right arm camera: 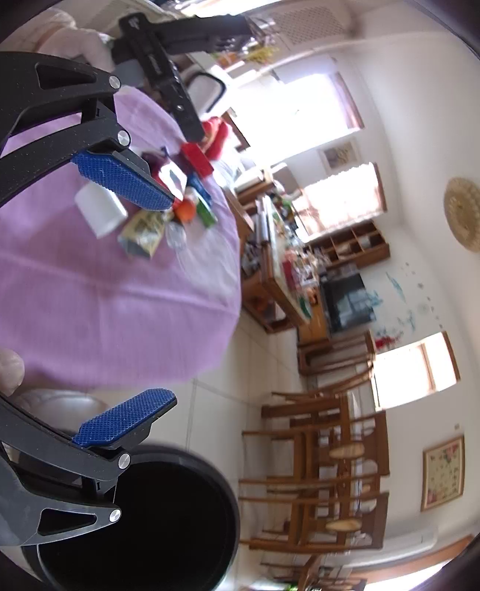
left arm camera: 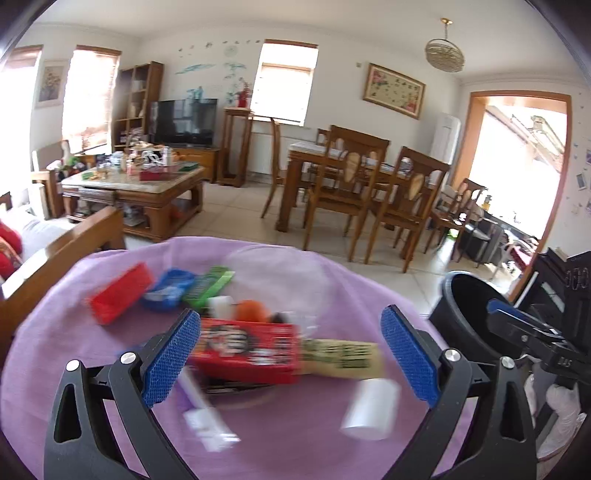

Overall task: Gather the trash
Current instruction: 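Grasp the red juice box with the left tool while the right tool grasps the soy-milk sachet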

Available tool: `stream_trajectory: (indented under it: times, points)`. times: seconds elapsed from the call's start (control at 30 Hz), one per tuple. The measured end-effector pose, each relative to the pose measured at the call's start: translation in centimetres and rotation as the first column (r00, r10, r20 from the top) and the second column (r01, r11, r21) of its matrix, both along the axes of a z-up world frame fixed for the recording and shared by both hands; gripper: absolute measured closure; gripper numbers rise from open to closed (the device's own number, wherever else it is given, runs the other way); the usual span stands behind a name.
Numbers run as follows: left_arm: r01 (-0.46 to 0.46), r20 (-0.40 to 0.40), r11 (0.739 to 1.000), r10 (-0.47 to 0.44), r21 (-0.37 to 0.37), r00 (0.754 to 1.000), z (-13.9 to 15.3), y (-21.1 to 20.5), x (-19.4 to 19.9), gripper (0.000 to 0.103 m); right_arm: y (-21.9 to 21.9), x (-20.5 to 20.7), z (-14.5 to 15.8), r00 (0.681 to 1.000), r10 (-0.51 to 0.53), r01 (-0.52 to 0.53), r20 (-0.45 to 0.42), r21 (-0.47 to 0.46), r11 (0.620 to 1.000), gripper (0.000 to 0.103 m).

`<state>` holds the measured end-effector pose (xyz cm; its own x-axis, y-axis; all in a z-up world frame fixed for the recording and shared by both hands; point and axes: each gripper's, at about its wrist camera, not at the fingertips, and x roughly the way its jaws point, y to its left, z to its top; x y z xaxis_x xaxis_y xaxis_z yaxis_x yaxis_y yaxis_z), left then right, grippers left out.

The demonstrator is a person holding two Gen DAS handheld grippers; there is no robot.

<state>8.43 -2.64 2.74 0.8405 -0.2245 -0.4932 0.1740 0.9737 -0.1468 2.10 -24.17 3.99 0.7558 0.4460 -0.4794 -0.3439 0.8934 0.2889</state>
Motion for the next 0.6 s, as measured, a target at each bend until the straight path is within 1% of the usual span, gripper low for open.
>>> stream_trajectory:
  times: [0.03, 0.13, 0.2, 0.27, 0.33, 0.37, 0.43, 0.53, 0.57, 0.6]
  points:
    - [-0.04, 0.002, 0.999, 0.04, 0.019, 0.999, -0.1, 1.9, 0.3, 0.006, 1.1, 0.3, -0.1, 1.0, 0.019, -0.019, -0.002, -0.01, 1.0, 0.007]
    - [-0.101, -0.027, 0.993, 0.103, 0.055, 0.994, -0.8, 5.7, 1.6, 0.006, 4.9, 0.6, -0.6, 0.997, 0.077, -0.078, -0.016, -0.061, 0.995, 0.007]
    - [-0.125, -0.05, 0.987, 0.13, 0.097, 0.99, -1.4, 7.4, 2.6, 0.006, 7.2, 1.3, -1.1, 0.992, 0.116, -0.12, -0.038, -0.109, 0.987, 0.007]
    - [-0.14, -0.09, 0.978, 0.155, 0.158, 0.984, -2.4, 9.5, 4.1, 0.006, 8.9, 2.1, -1.9, 0.989, 0.134, -0.143, -0.067, -0.16, 0.977, 0.008]
    - [-0.126, -0.123, 0.973, 0.152, 0.195, 0.981, -3.3, 10.6, 5.0, 0.006, 10.1, 3.0, -2.4, 0.982, 0.161, -0.177, -0.098, -0.188, 0.966, 0.007]
    - [-0.115, -0.144, 0.966, 0.15, 0.231, 0.978, -4.0, 11.4, 5.6, 0.006, 10.5, 3.4, -2.7, 0.976, 0.187, -0.205, -0.109, -0.199, 0.958, 0.008]
    - [-0.092, -0.159, 0.957, 0.139, 0.274, 0.978, -4.6, 11.8, 6.4, 0.006, 11.9, 3.9, -2.7, 0.966, 0.236, -0.255, -0.107, -0.237, 0.937, 0.008]
    - [-0.057, -0.166, 0.943, 0.117, 0.327, 0.979, -5.2, 12.1, 7.6, 0.006, 14.7, 4.4, -2.7, 0.944, 0.317, -0.328, -0.087, -0.328, 0.886, 0.008]
    - [-0.051, -0.169, 0.94, 0.114, 0.338, 0.979, -5.4, 12.1, 7.8, 0.006, 15.7, 4.7, -2.8, 0.941, 0.329, -0.336, -0.083, -0.357, 0.872, 0.008]
    - [-0.045, -0.177, 0.935, 0.114, 0.352, 0.978, -5.7, 12.2, 8.3, 0.007, 16.5, 5.1, -3.0, 0.944, 0.318, -0.325, -0.084, -0.397, 0.858, 0.008]
